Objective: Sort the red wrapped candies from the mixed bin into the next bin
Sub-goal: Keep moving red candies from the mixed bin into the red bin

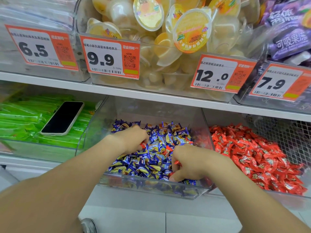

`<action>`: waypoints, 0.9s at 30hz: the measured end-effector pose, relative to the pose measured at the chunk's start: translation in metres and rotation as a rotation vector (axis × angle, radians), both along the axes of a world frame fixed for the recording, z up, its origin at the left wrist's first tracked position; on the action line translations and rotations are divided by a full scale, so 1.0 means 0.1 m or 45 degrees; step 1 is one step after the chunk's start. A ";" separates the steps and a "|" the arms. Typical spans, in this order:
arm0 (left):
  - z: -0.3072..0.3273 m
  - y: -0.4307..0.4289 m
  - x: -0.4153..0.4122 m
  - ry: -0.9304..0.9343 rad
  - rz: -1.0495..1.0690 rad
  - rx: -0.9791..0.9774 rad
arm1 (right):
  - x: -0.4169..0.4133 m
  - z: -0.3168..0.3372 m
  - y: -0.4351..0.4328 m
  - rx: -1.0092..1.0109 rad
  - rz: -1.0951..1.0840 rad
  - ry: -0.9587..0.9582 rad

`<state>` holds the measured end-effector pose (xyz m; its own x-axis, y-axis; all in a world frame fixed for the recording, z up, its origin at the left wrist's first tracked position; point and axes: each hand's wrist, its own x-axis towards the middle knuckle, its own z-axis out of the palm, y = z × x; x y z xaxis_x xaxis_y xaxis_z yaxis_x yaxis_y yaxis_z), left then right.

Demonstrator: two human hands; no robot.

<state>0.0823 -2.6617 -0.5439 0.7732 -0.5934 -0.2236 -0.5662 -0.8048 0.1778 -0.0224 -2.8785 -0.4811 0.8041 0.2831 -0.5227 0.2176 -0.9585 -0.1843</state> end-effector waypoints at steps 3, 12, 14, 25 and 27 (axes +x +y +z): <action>0.01 0.03 0.01 0.007 0.035 -0.047 | 0.01 -0.03 0.00 0.048 -0.021 -0.054; 0.29 0.07 -0.04 0.300 0.329 -0.613 | 0.31 -0.09 -0.01 0.191 -0.333 -0.683; 0.31 0.08 -0.08 0.345 0.360 -0.619 | 0.39 -0.17 0.01 0.106 -0.258 -0.690; 0.42 0.05 -0.16 0.298 0.425 -0.681 | 0.45 -0.26 0.26 -0.344 0.005 -0.548; 0.41 0.02 -0.17 0.247 0.424 -0.628 | 0.43 -0.24 0.23 -0.219 -0.064 -0.532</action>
